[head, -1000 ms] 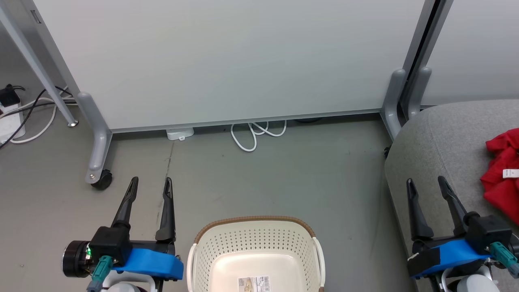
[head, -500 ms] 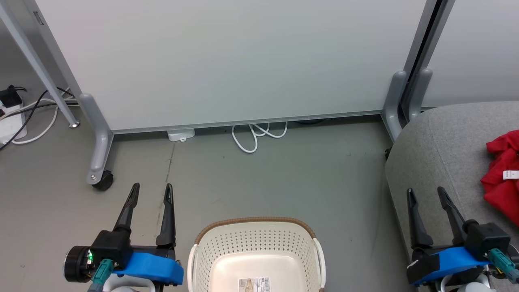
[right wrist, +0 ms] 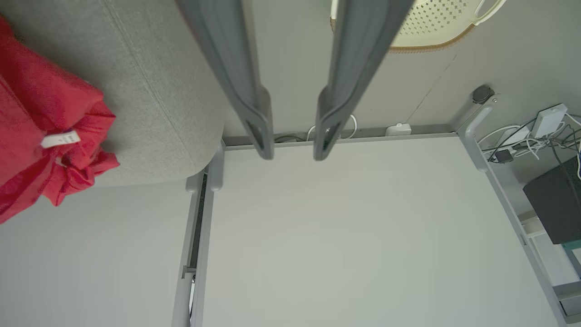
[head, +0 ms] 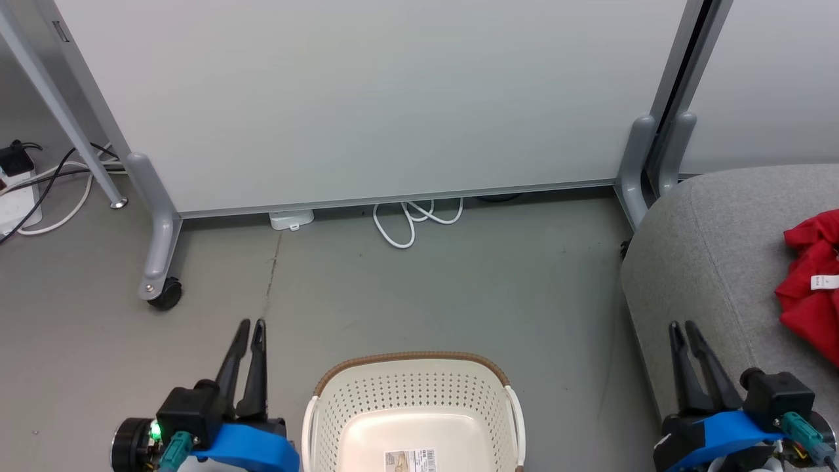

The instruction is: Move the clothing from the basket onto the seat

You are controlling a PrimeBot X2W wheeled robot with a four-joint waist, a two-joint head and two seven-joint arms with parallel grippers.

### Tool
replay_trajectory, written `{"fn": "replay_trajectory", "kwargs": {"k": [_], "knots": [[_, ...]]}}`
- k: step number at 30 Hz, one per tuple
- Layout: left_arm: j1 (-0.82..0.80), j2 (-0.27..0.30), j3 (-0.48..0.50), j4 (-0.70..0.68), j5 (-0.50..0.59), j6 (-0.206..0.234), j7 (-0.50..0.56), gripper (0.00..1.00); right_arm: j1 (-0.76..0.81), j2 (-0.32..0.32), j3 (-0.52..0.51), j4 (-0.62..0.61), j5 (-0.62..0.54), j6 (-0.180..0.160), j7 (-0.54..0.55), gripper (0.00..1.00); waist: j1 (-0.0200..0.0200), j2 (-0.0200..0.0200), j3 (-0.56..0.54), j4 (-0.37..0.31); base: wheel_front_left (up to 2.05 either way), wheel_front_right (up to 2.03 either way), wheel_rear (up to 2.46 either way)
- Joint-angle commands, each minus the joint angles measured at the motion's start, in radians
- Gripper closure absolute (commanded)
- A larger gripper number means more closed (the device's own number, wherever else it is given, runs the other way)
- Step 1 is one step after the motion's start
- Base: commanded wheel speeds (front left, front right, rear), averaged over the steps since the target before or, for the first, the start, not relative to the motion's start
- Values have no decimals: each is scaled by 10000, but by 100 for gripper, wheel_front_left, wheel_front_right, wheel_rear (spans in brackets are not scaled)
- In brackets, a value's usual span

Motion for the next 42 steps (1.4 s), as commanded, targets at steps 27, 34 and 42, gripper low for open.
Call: {"fn": "replay_trajectory", "kwargs": {"k": [27, 34, 42], "knots": [[-121, -4, 575, 26, -4707, -95, 1186, 100, -57, 8, -85, -141, 4730, 0, 1195, 100, 0, -1, 7, -146, 0, 0, 0], [-181, -5, 717, -9, -5792, -116, 1454, 100, -87, 5, -97, -209, 5825, 0, 1468, 100, 0, -1, 9, -187, 0, 0, 0], [-241, -6, 855, -43, -6944, -141, 1738, 100, -121, 1, -115, -282, 6986, 1, 1756, 100, 0, -1, 12, -234, 0, 0, 0]]}}
